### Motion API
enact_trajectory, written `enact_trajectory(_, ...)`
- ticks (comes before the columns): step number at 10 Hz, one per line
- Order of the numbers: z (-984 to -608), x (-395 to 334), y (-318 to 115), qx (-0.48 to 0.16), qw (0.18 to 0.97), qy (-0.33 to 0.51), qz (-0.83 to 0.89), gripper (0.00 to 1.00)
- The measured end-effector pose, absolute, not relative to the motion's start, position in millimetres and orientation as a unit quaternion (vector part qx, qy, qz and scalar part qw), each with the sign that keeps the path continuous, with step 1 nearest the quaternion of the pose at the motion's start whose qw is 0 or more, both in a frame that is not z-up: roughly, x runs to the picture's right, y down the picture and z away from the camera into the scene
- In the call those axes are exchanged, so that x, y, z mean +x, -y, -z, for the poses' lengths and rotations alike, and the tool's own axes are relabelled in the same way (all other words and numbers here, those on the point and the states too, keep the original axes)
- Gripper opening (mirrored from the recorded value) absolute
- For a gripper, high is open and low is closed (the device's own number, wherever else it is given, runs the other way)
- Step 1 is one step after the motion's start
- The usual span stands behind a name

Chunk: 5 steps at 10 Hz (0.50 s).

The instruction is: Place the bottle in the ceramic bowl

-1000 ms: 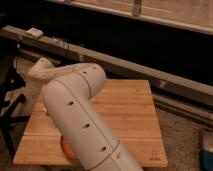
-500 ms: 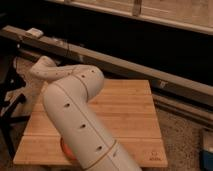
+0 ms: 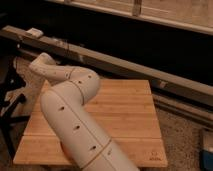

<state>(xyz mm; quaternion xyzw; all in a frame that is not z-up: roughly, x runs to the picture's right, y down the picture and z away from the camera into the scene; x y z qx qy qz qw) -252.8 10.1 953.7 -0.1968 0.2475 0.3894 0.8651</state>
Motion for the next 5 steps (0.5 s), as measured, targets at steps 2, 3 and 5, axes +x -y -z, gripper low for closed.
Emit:
enact_trajectory(2,-948,-259,-5,-0.199,0.867,-0.234,-0.393,0.65)
enact_trajectory(3,-942,-259,-1,-0.202,0.866,-0.227,-0.396,0.65)
enact_trajectory(5,-923,-259,2,-0.215,0.867,-0.208,-0.399,0.65)
